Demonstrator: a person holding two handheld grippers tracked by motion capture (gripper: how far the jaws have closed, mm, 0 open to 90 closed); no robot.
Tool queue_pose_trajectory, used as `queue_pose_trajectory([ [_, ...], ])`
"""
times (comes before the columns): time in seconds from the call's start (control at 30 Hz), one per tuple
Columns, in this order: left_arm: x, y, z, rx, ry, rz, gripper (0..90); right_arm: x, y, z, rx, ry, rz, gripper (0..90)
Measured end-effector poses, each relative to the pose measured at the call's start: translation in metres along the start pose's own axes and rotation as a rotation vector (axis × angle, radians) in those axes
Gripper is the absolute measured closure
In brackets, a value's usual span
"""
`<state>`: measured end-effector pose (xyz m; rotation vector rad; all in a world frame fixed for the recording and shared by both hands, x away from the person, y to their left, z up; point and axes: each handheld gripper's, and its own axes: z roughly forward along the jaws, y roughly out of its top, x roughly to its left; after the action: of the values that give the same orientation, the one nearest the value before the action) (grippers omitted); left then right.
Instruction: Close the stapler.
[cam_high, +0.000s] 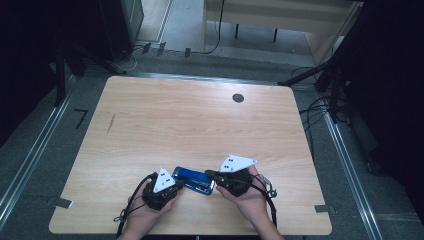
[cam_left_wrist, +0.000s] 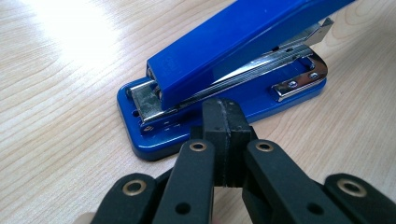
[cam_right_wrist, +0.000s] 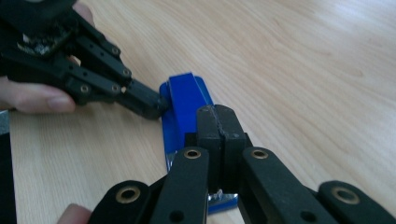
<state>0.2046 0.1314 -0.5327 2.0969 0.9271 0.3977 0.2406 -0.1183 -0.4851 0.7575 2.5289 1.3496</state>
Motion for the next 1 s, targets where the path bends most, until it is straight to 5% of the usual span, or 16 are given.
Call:
queue_pose_trajectory([
  [0.4, 0.001, 0.0, 0.0, 0.002, -0.002, -0.006, 90.0, 0.009, -0.016, 0.004, 0.003, -0.014, -0.013, 90.0],
  [0.9, 0.002, 0.0, 0.0, 0.0, -0.008, -0.013, 90.0, 0.012, -0.022, 0.004, -0.011, -0.056, 0.049, 90.0],
  [1.0, 0.003, 0.0, -0.001, 0.0, -0.011, -0.018, 90.0, 0.011, -0.024, 0.001, -0.051, -0.03, 0.08, 90.0],
])
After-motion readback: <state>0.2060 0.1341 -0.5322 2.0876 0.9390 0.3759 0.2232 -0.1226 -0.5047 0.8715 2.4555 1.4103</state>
